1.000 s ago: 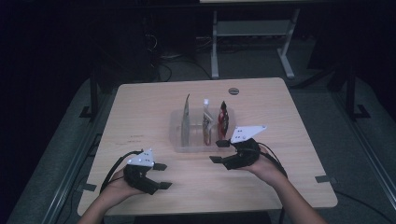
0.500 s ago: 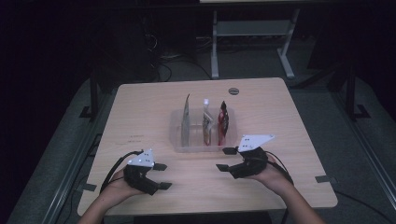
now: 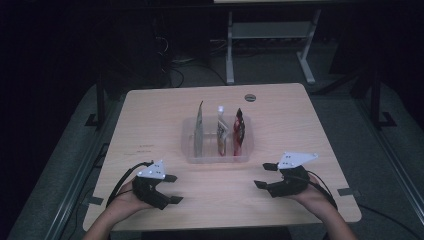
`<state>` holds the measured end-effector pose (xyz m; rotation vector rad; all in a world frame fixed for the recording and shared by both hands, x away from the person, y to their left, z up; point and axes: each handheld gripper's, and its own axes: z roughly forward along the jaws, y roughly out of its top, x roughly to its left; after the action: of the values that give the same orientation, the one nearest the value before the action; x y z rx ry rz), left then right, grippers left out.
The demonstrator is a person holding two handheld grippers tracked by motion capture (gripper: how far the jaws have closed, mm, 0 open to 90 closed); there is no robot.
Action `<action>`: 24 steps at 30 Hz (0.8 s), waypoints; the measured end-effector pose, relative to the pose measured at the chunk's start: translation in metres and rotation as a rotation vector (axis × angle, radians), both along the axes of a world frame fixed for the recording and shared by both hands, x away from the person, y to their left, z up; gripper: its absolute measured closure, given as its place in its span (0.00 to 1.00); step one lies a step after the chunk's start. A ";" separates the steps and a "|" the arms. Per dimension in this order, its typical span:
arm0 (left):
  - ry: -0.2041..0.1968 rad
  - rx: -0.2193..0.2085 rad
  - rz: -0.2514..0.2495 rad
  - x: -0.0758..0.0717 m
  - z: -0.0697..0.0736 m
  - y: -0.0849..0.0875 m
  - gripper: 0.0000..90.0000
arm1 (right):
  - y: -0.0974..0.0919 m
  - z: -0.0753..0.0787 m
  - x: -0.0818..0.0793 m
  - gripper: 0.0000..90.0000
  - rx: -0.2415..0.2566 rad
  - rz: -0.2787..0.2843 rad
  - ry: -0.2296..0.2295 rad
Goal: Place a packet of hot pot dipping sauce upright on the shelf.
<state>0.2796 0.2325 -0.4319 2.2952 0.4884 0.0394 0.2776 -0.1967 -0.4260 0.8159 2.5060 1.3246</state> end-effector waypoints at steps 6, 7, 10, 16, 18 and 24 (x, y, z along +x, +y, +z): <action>-0.004 0.036 0.017 0.003 -0.004 0.008 0.22 | -0.014 -0.005 -0.001 0.32 -0.011 -0.039 0.007; -0.003 0.045 0.018 0.003 -0.004 0.010 0.22 | -0.014 -0.005 0.000 0.32 -0.011 -0.044 0.007; 0.005 0.035 0.031 0.005 -0.007 0.011 0.21 | -0.014 -0.008 0.003 0.32 -0.017 -0.041 0.008; 0.004 0.040 0.034 0.007 -0.010 0.013 0.21 | -0.013 -0.010 0.004 0.32 -0.042 -0.033 0.010; 0.004 0.043 0.031 0.007 -0.010 0.013 0.21 | -0.012 -0.010 0.004 0.32 -0.042 -0.027 0.009; 0.008 0.048 0.028 0.008 -0.012 0.011 0.21 | -0.012 -0.011 0.004 0.31 -0.041 -0.027 0.008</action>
<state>0.2873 0.2434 -0.4442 2.3357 0.5293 0.0569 0.2819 -0.2090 -0.4369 0.8447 2.5098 1.2603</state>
